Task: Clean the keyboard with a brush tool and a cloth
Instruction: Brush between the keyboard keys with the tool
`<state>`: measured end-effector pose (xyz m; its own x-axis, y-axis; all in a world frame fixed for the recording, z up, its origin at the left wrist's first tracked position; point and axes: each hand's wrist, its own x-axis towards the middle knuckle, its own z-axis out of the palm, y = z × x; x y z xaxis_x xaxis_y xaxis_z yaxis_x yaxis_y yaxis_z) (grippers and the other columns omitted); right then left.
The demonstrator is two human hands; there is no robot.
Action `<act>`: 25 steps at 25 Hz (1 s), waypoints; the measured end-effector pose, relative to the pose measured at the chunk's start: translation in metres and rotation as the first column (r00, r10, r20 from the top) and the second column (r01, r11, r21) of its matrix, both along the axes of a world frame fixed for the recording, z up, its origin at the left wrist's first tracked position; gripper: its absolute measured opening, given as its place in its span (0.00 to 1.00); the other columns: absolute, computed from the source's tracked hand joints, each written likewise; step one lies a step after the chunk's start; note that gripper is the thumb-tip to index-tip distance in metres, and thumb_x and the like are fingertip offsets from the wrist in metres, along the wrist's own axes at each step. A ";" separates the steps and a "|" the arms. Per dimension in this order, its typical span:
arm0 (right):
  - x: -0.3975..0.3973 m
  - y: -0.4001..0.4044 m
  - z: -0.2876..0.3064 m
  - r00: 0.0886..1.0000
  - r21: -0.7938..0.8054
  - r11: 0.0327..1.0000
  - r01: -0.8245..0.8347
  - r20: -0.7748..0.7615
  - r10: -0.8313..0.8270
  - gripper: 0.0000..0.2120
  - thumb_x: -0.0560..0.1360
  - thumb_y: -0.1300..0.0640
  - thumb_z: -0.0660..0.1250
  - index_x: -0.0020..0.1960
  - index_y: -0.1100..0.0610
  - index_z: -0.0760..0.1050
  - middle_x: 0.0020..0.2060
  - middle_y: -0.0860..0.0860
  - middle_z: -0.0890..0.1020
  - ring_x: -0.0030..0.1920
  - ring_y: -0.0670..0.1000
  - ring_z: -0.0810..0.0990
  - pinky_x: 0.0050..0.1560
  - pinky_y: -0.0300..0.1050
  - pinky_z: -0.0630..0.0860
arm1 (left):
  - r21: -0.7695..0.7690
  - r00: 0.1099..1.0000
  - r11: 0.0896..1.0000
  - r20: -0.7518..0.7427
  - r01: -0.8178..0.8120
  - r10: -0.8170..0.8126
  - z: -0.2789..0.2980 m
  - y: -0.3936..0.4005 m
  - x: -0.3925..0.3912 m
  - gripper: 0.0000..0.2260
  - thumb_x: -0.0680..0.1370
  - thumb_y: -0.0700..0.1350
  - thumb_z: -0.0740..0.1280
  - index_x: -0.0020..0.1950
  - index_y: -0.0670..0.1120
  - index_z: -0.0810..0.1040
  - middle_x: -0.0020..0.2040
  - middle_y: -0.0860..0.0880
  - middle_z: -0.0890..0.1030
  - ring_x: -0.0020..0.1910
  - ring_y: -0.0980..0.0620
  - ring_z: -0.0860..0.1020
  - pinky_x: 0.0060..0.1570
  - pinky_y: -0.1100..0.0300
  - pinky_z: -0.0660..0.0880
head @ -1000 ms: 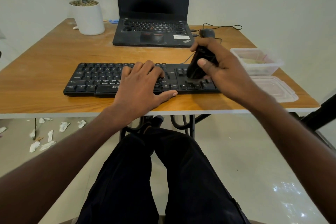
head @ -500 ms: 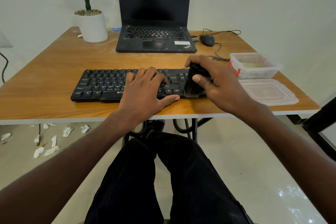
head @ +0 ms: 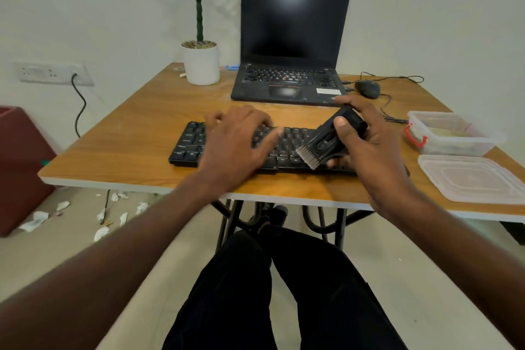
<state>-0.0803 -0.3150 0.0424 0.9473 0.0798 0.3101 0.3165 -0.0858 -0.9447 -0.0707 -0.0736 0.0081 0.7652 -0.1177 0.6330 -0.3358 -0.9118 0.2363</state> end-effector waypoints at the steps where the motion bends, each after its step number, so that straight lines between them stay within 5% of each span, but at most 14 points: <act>1: 0.004 0.007 0.002 0.994 0.082 0.995 -0.054 -0.091 0.061 0.16 0.83 0.55 0.67 0.68 0.41 0.75 0.60 0.54 0.81 0.55 0.54 0.87 0.48 0.56 0.86 | -0.054 0.999 0.998 -0.040 -0.032 0.030 0.005 0.026 0.001 0.18 0.82 0.67 0.61 0.62 0.57 0.78 0.63 0.56 0.77 0.66 0.55 0.72 0.63 0.54 0.55; 5: 0.015 0.044 0.009 0.974 0.089 0.979 -0.181 -0.124 0.192 0.26 0.78 0.64 0.73 0.69 0.41 0.74 0.59 0.54 0.82 0.54 0.55 0.87 0.45 0.50 0.84 | -0.529 0.938 0.845 -0.325 -0.074 -0.121 0.011 0.137 -0.011 0.37 0.71 0.76 0.70 0.73 0.57 0.74 0.67 0.59 0.79 0.69 0.63 0.74 0.74 0.48 0.68; 8: 0.030 0.089 0.015 0.965 -0.015 0.967 -0.253 -0.068 0.252 0.29 0.77 0.68 0.71 0.70 0.42 0.73 0.60 0.55 0.80 0.51 0.54 0.86 0.40 0.43 0.83 | -0.547 0.744 0.832 -0.594 -0.096 -0.305 0.007 0.174 -0.018 0.60 0.56 0.78 0.77 0.83 0.57 0.60 0.80 0.56 0.69 0.78 0.55 0.67 0.80 0.45 0.63; 10: 0.042 0.119 0.020 0.948 -0.100 0.943 -0.319 -0.044 0.316 0.31 0.76 0.70 0.70 0.71 0.43 0.73 0.63 0.55 0.76 0.53 0.55 0.85 0.41 0.46 0.85 | -0.469 0.605 0.879 -0.725 -0.084 -0.329 0.009 0.176 -0.014 0.66 0.53 0.74 0.81 0.85 0.61 0.53 0.84 0.57 0.61 0.81 0.52 0.62 0.81 0.46 0.60; 14: 0.055 0.176 0.023 0.909 -0.237 0.881 -0.409 -0.017 0.417 0.32 0.74 0.70 0.70 0.72 0.44 0.74 0.62 0.54 0.75 0.51 0.56 0.85 0.43 0.53 0.86 | -0.220 0.568 0.975 -0.808 -0.043 -0.157 0.010 0.169 -0.006 0.60 0.58 0.72 0.81 0.82 0.70 0.50 0.80 0.62 0.64 0.77 0.54 0.65 0.80 0.44 0.58; 17: 0.063 0.206 0.020 0.883 -0.272 0.846 -0.459 -0.036 0.468 0.31 0.73 0.70 0.70 0.71 0.46 0.75 0.59 0.53 0.77 0.51 0.57 0.85 0.43 0.55 0.87 | -0.312 0.545 0.950 -0.801 -0.029 -0.247 0.014 0.168 -0.003 0.39 0.69 0.59 0.82 0.72 0.70 0.62 0.69 0.64 0.74 0.65 0.68 0.73 0.67 0.66 0.69; 19: 0.065 0.218 0.018 0.882 -0.306 0.835 -0.457 -0.034 0.471 0.31 0.73 0.70 0.71 0.71 0.46 0.76 0.58 0.51 0.78 0.51 0.56 0.85 0.43 0.54 0.87 | -0.333 0.533 0.942 -0.804 -0.037 -0.264 0.017 0.168 -0.002 0.34 0.71 0.54 0.82 0.68 0.66 0.64 0.65 0.63 0.74 0.62 0.64 0.74 0.57 0.67 0.71; 22: 0.067 0.221 0.020 0.874 -0.343 0.816 -0.464 -0.032 0.484 0.30 0.73 0.69 0.71 0.71 0.45 0.77 0.56 0.46 0.79 0.51 0.54 0.85 0.43 0.52 0.86 | -0.324 0.568 0.943 -0.791 -0.073 -0.228 0.015 0.168 0.002 0.38 0.67 0.59 0.84 0.71 0.61 0.67 0.66 0.60 0.75 0.65 0.58 0.74 0.65 0.59 0.72; 25: 0.073 0.216 0.036 0.868 -0.598 0.703 -0.386 0.023 0.496 0.28 0.72 0.62 0.72 0.69 0.44 0.78 0.57 0.42 0.79 0.53 0.48 0.81 0.45 0.42 0.83 | -0.242 0.577 0.970 -0.797 -0.035 -0.177 0.014 0.169 0.002 0.53 0.60 0.71 0.81 0.79 0.62 0.61 0.76 0.58 0.68 0.73 0.52 0.69 0.76 0.44 0.66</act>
